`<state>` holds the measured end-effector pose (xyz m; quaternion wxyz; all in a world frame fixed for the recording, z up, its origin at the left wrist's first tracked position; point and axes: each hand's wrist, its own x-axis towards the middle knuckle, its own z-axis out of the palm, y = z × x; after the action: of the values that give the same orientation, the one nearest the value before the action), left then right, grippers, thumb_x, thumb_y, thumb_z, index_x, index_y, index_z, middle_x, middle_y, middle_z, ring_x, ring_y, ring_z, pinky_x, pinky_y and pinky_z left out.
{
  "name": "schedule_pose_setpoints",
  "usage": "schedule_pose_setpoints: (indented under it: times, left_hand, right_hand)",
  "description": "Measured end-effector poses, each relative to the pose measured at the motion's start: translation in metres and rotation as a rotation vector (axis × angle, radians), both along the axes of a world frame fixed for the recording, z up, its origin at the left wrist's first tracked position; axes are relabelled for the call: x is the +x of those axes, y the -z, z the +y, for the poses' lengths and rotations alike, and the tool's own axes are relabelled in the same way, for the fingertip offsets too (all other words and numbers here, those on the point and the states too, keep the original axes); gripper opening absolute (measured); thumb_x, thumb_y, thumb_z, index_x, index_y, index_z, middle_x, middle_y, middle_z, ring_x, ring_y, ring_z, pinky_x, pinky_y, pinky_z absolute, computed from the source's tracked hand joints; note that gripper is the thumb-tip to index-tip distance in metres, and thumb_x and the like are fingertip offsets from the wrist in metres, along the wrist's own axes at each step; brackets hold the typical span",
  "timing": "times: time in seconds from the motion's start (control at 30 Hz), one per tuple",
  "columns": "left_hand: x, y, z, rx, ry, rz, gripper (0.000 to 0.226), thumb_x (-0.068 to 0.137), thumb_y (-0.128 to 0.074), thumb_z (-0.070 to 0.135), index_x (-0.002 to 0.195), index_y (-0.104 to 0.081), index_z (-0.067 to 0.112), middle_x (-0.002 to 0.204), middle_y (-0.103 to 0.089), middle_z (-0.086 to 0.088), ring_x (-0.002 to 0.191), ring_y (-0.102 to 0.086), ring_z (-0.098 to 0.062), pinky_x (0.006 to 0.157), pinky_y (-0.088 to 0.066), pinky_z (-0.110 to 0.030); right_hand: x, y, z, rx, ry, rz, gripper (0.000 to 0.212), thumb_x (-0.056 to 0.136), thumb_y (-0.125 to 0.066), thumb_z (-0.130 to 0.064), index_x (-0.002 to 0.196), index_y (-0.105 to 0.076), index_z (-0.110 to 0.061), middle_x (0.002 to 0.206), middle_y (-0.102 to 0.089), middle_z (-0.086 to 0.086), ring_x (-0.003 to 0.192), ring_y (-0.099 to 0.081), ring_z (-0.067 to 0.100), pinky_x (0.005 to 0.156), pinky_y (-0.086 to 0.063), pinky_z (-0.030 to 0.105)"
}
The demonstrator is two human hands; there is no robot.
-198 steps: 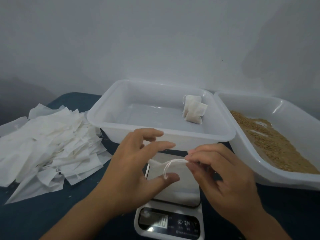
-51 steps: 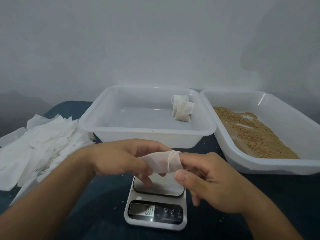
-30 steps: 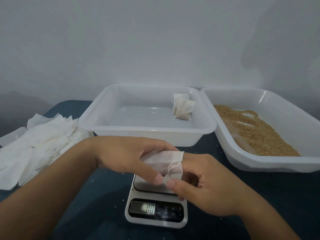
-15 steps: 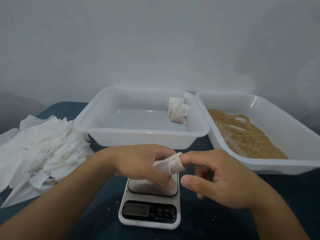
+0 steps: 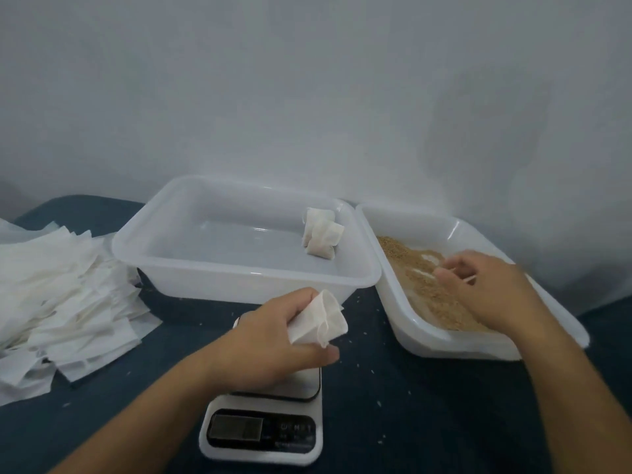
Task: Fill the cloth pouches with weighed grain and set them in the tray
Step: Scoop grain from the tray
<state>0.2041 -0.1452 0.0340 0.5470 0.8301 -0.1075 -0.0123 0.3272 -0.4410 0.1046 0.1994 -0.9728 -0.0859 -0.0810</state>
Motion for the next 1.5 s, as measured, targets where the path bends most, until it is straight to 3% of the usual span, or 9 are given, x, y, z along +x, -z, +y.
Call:
schedule_pose_setpoints:
  times: [0.07,0.17,0.33,0.47,0.77,0.97,1.2,1.33,1.5]
  left_hand:
    - [-0.003,0.005,-0.004,-0.028,-0.01,-0.038,0.027,0.079,-0.077,0.044,0.095,-0.061,0.03,0.085,-0.064,0.004,0.07,-0.056,-0.003,0.07,-0.048,-0.02]
    - [-0.005,0.01,-0.006,-0.063,-0.033,-0.06,0.029,0.074,-0.074,0.052,0.089,-0.062,0.031,0.081,-0.064,0.006,0.067,-0.054,0.0,0.064,-0.044,-0.014]
    - [-0.007,0.023,-0.001,-0.133,-0.067,-0.083,0.011,0.081,-0.076,0.044,0.087,-0.066,0.044,0.079,-0.065,0.014,0.069,-0.055,-0.001,0.066,-0.041,-0.016]
    - [-0.006,0.025,0.002,-0.15,-0.092,-0.102,0.015,0.084,-0.073,0.045,0.092,-0.063,0.036,0.078,-0.062,0.009,0.067,-0.052,-0.001,0.064,-0.042,-0.018]
    - [-0.006,0.022,0.001,-0.18,-0.149,-0.131,0.017,0.083,-0.071,0.044,0.092,-0.057,0.04,0.079,-0.061,0.007,0.064,-0.051,0.001,0.061,-0.044,-0.013]
    - [-0.009,0.017,-0.001,-0.166,-0.153,-0.068,0.025,0.088,-0.076,0.034,0.093,-0.058,0.051,0.091,-0.065,0.022,0.082,-0.057,0.005,0.071,-0.044,-0.005]
    - [-0.006,0.019,-0.003,-0.193,-0.188,-0.01,0.034,0.077,-0.08,0.038,0.101,-0.063,0.055,0.106,-0.058,0.041,0.105,-0.056,0.014,0.081,-0.04,0.001]
    - [-0.005,0.022,-0.004,-0.181,-0.187,0.005,0.036,0.082,-0.079,0.037,0.104,-0.061,0.058,0.103,-0.065,0.033,0.1,-0.061,0.011,0.077,-0.041,0.0]
    - [-0.008,0.023,-0.005,-0.178,-0.195,0.001,0.033,0.079,-0.074,0.042,0.108,-0.061,0.052,0.097,-0.07,0.019,0.09,-0.064,0.003,0.074,-0.047,-0.006]
  right_hand:
    - [0.024,0.014,-0.005,-0.312,0.058,0.244,0.043,0.095,-0.06,-0.057,0.127,-0.063,-0.028,0.108,-0.067,-0.009,0.09,-0.059,0.011,0.08,-0.044,0.03]
    - [0.047,0.033,0.004,-0.435,0.016,0.415,0.041,0.093,-0.062,-0.055,0.113,-0.073,-0.021,0.107,-0.072,-0.004,0.092,-0.065,0.013,0.083,-0.052,0.033]
    - [0.065,0.053,0.018,-0.455,0.05,0.416,0.033,0.096,-0.052,-0.044,0.084,-0.074,-0.021,0.086,-0.073,-0.002,0.081,-0.067,0.017,0.076,-0.055,0.033]
    - [0.076,0.043,0.013,-0.451,0.05,0.354,0.04,0.101,-0.053,-0.046,0.092,-0.073,-0.013,0.091,-0.073,0.005,0.077,-0.066,0.018,0.066,-0.048,0.03]
    - [0.103,-0.006,-0.045,-0.548,0.195,0.324,0.033,0.092,-0.071,-0.051,0.1,-0.078,-0.02,0.103,-0.073,0.0,0.087,-0.066,0.016,0.084,-0.057,0.035]
    - [0.134,0.014,-0.015,-0.346,0.171,0.282,0.029,0.091,-0.075,-0.048,0.098,-0.081,-0.021,0.083,-0.07,-0.001,0.067,-0.061,0.014,0.057,-0.049,0.027]
    - [0.173,0.038,0.035,-0.297,0.112,0.283,0.047,0.094,-0.069,-0.05,0.093,-0.076,-0.004,0.096,-0.073,0.016,0.082,-0.069,0.028,0.074,-0.056,0.036]
    - [0.171,0.041,0.03,-0.208,0.163,0.332,0.058,0.097,-0.065,-0.054,0.081,-0.067,0.002,0.072,-0.059,0.016,0.064,-0.059,0.028,0.065,-0.049,0.032]
    - [0.153,0.044,0.012,0.059,0.207,0.346,0.061,0.1,-0.059,-0.055,0.12,-0.065,0.002,0.09,-0.067,0.017,0.076,-0.064,0.031,0.076,-0.053,0.039]
